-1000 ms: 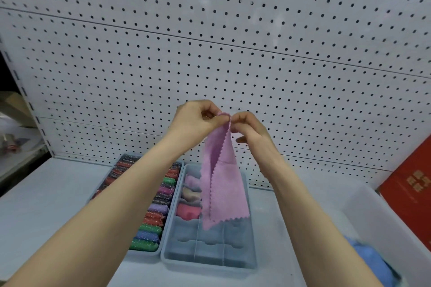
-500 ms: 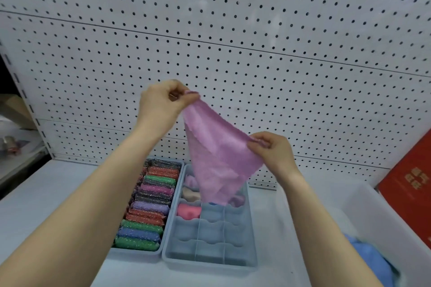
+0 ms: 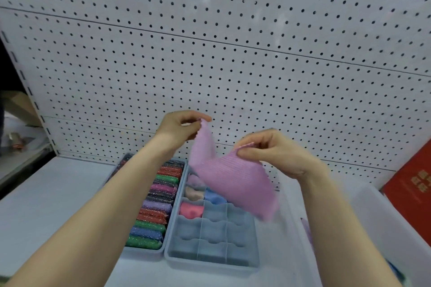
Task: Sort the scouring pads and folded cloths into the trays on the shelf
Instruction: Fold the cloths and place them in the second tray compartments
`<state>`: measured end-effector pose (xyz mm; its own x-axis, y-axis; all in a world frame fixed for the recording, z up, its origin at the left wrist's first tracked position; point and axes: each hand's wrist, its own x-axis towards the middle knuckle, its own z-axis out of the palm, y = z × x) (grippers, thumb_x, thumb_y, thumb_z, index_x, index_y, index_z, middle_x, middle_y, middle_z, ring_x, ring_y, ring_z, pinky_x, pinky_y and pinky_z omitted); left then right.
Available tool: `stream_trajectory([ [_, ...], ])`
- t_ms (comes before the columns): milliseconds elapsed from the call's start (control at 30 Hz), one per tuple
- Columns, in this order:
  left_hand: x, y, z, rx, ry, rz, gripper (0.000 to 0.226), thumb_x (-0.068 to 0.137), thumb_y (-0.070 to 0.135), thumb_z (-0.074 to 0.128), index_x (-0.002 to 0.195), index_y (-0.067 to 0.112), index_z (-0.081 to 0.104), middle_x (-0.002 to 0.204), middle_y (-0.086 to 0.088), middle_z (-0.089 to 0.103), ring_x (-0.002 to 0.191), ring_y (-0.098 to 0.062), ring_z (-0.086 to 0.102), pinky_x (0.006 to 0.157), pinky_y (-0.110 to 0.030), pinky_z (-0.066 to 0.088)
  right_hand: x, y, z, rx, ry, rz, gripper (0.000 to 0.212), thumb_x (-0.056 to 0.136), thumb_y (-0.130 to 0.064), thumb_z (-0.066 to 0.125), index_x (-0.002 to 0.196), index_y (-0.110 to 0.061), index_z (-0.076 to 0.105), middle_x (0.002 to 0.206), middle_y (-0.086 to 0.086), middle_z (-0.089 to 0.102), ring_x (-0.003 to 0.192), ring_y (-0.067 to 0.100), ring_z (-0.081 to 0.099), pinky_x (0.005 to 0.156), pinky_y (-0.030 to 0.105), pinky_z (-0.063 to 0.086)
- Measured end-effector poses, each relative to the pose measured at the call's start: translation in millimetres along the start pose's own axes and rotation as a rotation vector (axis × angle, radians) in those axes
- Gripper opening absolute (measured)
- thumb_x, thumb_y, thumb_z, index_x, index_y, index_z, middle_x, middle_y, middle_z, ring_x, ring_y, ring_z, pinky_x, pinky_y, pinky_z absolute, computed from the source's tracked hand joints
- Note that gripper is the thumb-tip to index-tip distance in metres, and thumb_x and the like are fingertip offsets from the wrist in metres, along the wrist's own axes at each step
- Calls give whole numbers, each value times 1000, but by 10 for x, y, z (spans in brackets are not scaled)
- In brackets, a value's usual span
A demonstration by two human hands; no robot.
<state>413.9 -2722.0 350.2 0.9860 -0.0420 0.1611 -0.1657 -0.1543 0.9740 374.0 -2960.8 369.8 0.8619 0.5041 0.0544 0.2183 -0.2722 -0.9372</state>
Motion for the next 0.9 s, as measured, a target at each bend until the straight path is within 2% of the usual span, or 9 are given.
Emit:
stream_trajectory([
  [67,-32,100,117,5,-81,14,26,89,0,62,86,22,75,86,7,73,72,1,65,63,-12,51,98,-39,107,33,193,-58,7,81,-5,76,87,-9,76,79,6,69,75,13,59,71,23,47],
  [167,-53,207,204,-20,-184,49,24,86,-1,66,83,22,74,78,10,71,67,-1,63,61,-14,49,173,-45,178,117,336,-102,15,75,-7,81,81,-9,67,69,2,66,63,13,56,60,22,47],
  [400,-97,302,244,-90,-274,120,26,91,-6,58,99,18,66,82,-5,72,63,-4,61,57,-14,46,221,-73,232,45,499,-169,25,72,-8,84,71,-16,61,62,-3,53,61,17,42,53,25,35],
  [467,-108,308,242,-62,-273,118,21,96,4,54,105,20,66,87,-15,71,61,-6,55,55,-16,43,237,-60,214,-48,534,-187,25,72,-11,85,73,-19,61,65,-9,54,60,12,44,55,23,37],
  [533,-118,311,232,-69,-289,115,19,98,16,55,113,23,64,90,-18,70,67,-12,55,60,-19,43,239,-54,190,-104,550,-165,25,74,-15,84,86,-20,63,75,-11,60,63,8,50,58,22,44],
  [633,-146,315,212,-55,-336,176,49,89,22,70,132,29,48,110,-4,72,95,-15,69,86,-25,51,228,-34,152,-20,472,-81,21,79,-17,81,96,-16,68,81,-4,66,63,8,56,55,20,47],
  [733,-163,291,193,284,-249,267,78,75,18,80,137,42,39,117,14,59,94,-12,65,84,-23,51,235,-6,114,46,476,-48,9,81,-8,77,85,-6,69,66,1,58,53,7,48,49,16,40],
  [800,-151,233,165,474,-161,248,67,73,19,78,129,41,49,112,14,59,90,-11,61,83,-29,52,226,4,62,71,530,-37,10,81,-7,77,85,-5,68,67,3,54,55,9,45,50,16,40],
  [900,-112,99,132,310,-35,130,30,76,14,78,97,34,68,92,7,72,80,-12,68,85,-39,57,183,-7,-19,110,565,-47,12,81,-5,76,86,-9,66,67,0,55,56,9,47,50,17,41],
])
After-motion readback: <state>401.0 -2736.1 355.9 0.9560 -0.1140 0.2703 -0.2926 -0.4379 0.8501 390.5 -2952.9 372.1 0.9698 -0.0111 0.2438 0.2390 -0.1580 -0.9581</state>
